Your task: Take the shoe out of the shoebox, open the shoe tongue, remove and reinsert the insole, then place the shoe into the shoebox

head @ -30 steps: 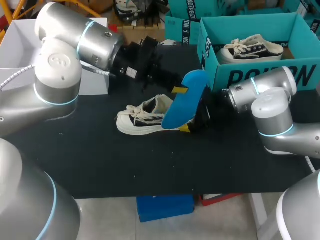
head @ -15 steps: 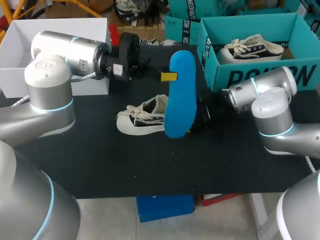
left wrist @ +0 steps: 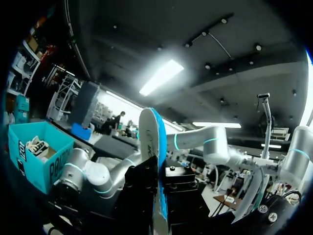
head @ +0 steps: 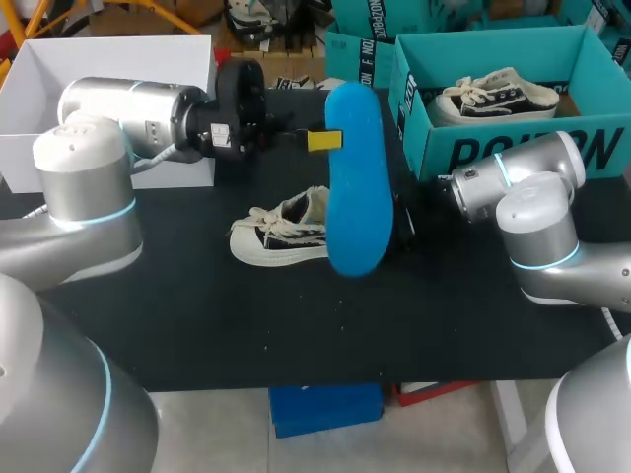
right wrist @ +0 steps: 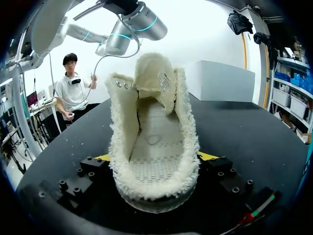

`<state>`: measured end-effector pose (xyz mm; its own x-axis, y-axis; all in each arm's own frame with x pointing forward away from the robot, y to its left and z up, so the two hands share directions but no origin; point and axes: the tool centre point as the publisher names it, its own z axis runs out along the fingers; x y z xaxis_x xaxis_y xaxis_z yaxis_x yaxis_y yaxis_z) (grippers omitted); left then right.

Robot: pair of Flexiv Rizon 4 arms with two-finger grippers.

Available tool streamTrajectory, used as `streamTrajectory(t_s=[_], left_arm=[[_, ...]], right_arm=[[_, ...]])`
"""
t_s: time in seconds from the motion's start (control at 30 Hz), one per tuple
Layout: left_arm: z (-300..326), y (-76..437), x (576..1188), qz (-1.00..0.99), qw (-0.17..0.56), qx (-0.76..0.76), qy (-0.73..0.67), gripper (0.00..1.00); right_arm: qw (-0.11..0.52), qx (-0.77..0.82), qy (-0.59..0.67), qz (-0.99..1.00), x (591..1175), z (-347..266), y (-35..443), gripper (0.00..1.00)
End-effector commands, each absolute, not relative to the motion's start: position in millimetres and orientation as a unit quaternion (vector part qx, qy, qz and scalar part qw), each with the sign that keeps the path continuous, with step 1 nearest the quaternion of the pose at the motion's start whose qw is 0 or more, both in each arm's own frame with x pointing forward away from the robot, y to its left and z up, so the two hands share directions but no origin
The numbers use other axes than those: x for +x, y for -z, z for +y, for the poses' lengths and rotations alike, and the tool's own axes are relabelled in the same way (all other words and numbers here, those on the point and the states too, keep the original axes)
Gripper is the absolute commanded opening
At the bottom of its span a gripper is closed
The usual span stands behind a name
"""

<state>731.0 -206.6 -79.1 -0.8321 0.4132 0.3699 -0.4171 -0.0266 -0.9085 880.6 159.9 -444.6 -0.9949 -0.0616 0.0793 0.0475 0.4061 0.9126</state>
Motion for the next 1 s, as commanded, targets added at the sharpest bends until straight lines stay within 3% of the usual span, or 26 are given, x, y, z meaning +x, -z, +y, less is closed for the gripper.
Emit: streamTrajectory(t_s=[0.03, 0.47, 0.53, 0.57, 1.0], left_arm=[[-201.2, 70.6, 724.4, -0.643, 0.271, 0.015, -0.717, 0.00], [-199.8, 70.4, 726.6, -0.643, 0.262, 0.024, -0.719, 0.00], [-199.8, 70.4, 726.6, -0.643, 0.262, 0.024, -0.719, 0.00], [-199.8, 70.4, 726.6, -0.643, 0.262, 0.024, -0.719, 0.00], [-199.8, 70.4, 726.6, -0.643, 0.262, 0.024, -0.719, 0.00]], right_arm=[[0.051, 0.004, 0.544, -0.837, 881.4, 159.7, 447.9, 0.00], [0.053, 0.008, 0.540, -0.840, 880.8, 159.4, 447.3, 0.00], [0.055, 0.010, 0.536, -0.842, 880.3, 159.6, 445.2, 0.48], [0.056, 0.013, 0.531, -0.846, 880.4, 159.3, 444.1, 1.00], [0.058, 0.032, 0.416, -0.907, 878.8, 146.5, 411.4, 1.00]])
